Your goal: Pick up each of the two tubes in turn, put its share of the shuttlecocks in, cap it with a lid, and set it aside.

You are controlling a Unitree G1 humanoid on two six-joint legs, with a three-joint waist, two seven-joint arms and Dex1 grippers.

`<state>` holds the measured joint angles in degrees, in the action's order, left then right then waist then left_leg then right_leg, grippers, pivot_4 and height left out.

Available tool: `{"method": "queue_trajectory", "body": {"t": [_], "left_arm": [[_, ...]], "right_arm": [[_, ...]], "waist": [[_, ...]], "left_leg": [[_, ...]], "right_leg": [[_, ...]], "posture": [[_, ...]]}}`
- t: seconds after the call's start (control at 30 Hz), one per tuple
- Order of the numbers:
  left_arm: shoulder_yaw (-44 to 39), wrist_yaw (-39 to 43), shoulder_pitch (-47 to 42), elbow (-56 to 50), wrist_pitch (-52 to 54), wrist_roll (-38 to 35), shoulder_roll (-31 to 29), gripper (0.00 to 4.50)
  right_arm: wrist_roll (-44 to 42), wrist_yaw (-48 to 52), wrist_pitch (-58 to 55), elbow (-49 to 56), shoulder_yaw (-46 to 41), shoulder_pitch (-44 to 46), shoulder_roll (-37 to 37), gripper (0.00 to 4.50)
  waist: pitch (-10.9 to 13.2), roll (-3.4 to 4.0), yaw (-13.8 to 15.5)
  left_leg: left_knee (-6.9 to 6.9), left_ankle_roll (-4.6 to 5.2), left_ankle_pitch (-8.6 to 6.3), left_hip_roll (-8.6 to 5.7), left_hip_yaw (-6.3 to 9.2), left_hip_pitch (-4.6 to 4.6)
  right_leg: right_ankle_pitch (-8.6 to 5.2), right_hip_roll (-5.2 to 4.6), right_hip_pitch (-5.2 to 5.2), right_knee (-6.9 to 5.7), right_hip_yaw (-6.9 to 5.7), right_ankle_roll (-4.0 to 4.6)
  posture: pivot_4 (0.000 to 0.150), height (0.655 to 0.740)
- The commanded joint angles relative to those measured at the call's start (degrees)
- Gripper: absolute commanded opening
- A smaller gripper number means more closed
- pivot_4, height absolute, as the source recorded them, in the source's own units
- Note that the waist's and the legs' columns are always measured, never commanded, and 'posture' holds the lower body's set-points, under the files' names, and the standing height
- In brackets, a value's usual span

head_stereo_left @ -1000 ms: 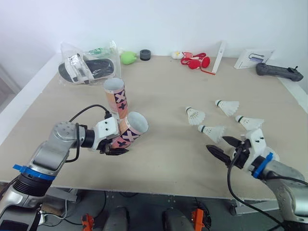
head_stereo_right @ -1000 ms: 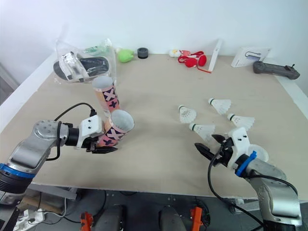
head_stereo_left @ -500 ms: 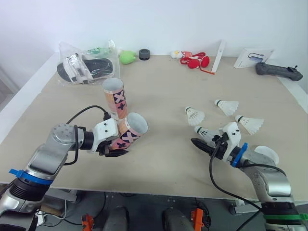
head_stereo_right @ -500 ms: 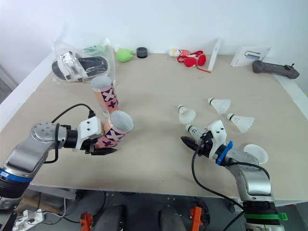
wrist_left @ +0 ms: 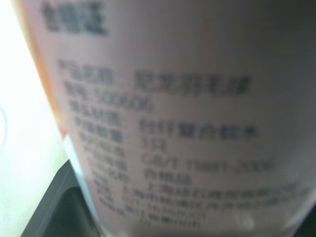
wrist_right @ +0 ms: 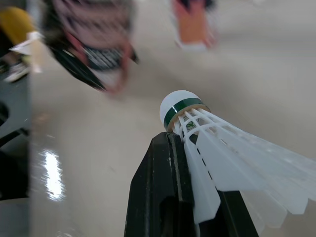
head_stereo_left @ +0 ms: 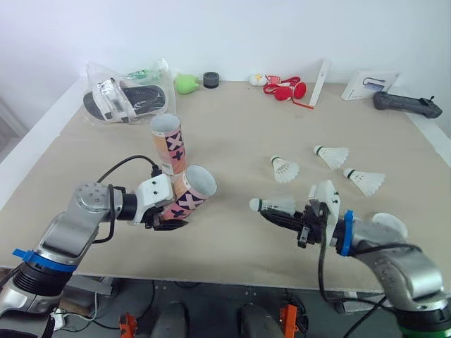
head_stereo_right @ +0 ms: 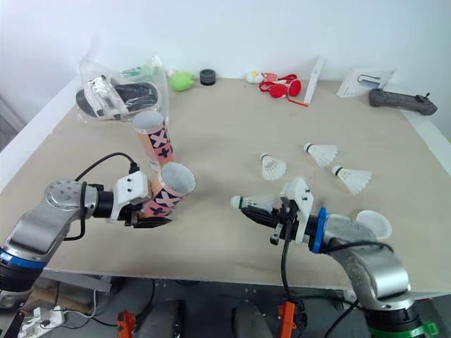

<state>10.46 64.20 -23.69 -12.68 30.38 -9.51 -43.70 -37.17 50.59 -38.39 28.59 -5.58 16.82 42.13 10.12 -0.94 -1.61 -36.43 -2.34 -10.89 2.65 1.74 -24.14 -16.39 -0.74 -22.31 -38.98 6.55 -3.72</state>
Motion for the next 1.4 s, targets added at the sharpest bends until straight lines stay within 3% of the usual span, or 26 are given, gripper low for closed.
{"method": "queue_trajectory", "body": {"t": [0.03,0.13,0.33,0.53,0.67,0.77,1.0,1.1,1.13,1.17,1.4], "left_arm": [[3.4,1.2,0.1,1.0,-0.3,-0.2,1.1,3.1],[3.8,1.1,-0.4,1.6,-0.6,-0.1,1.7,3.1],[3.6,0.9,-0.8,2.0,-0.9,0.3,2.4,3.1],[3.1,0.4,0.3,1.0,-0.7,0.5,2.6,3.1],[3.2,-0.3,0.8,0.3,-0.4,0.4,2.9,3.1],[3.0,-0.6,1.0,0.1,-0.2,0.2,3.1,3.1],[2.9,-1.2,0.8,0.8,-0.5,0.5,3.7,3.1],[3.0,-1.5,0.5,1.2,-0.6,0.6,4.0,3.1],[3.1,-1.5,0.4,1.4,-0.7,0.6,4.1,3.1],[3.1,-1.6,0.3,1.5,-0.8,0.6,4.2,3.1],[3.3,-1.7,0.1,1.6,-0.7,0.7,4.8,3.1]], "right_arm": [[-0.4,1.8,-0.1,3.4,0.8,12.1,3.6,0.02],[3.9,4.6,2.8,1.4,7.9,21.2,3.5,0.02],[14.3,9.8,10.1,-3.2,20.0,30.5,1.6,0.02],[22.6,12.0,16.8,-8.9,25.5,33.6,-0.7,0.02],[23.4,14.3,17.5,-10.1,26.2,34.7,-2.3,0.02],[22.6,16.2,16.7,-9.8,25.9,35.5,-3.2,1.07],[19.4,20.1,15.3,-11.9,22.3,39.8,-3.3,4.44],[17.8,22.8,15.1,-15.3,20.8,43.0,-2.9,4.29],[17.9,23.7,15.5,-17.4,20.7,44.4,-3.1,3.74],[18.4,24.7,16.3,-19.3,21.1,45.6,-3.3,3.57],[25.8,31.3,24.9,-28.4,29.0,49.1,-6.7,0.07]], "waist": [[0.0,-0.02,0.0],[-0.1,-0.16,0.3],[-0.1,-0.14,0.5],[-0.1,-0.15,0.5],[-0.1,-0.14,0.5],[-0.1,-0.14,0.5],[-0.1,-0.14,0.5],[-0.1,-0.14,0.5],[-0.1,-0.14,0.5],[-0.1,-0.13,0.5],[-0.1,-0.12,0.5]], "left_leg": [[0.0,0.0,0.01,0.0,0.02,0.02],[0.04,0.02,0.02,0.05,0.17,0.02],[0.07,0.02,0.01,-0.14,0.13,-0.16],[-0.01,0.0,0.03,-0.28,0.11,-0.18],[-0.02,-0.02,0.05,-0.28,0.11,-0.17],[-0.01,-0.02,0.05,-0.28,0.12,-0.17],[-0.02,-0.03,0.06,-0.35,0.14,-0.17],[-0.02,-0.03,0.09,-0.37,0.13,-0.17],[-0.03,-0.02,0.1,-0.41,0.13,-0.17],[-0.02,-0.02,0.1,-0.42,0.13,-0.17],[-0.03,0.01,0.14,-0.45,0.12,-0.16]], "right_leg": [[0.0,0.01,0.02,0.0,-0.02,0.01],[-0.1,0.01,0.03,0.0,-0.25,0.1],[-0.13,-0.23,-0.01,0.01,-0.25,0.07],[-0.1,-0.41,0.03,0.01,-0.27,-0.07],[-0.07,-0.42,0.02,0.0,-0.27,-0.07],[-0.06,-0.42,0.04,0.0,-0.28,-0.05],[-0.05,-0.5,0.07,0.0,-0.32,-0.07],[-0.03,-0.56,0.09,0.0,-0.36,-0.06],[-0.03,-0.59,0.1,0.0,-0.36,-0.07],[-0.03,-0.59,0.1,0.0,-0.36,-0.07],[-0.02,-0.64,0.12,0.0,-0.4,-0.1]], "posture": [[0.15,0.74],[0.15,0.74],[0.15,0.74],[0.15,0.74],[0.15,0.74],[0.15,0.74],[0.15,0.74],[0.15,0.74],[0.15,0.74],[0.15,0.74],[0.15,0.74]]}}
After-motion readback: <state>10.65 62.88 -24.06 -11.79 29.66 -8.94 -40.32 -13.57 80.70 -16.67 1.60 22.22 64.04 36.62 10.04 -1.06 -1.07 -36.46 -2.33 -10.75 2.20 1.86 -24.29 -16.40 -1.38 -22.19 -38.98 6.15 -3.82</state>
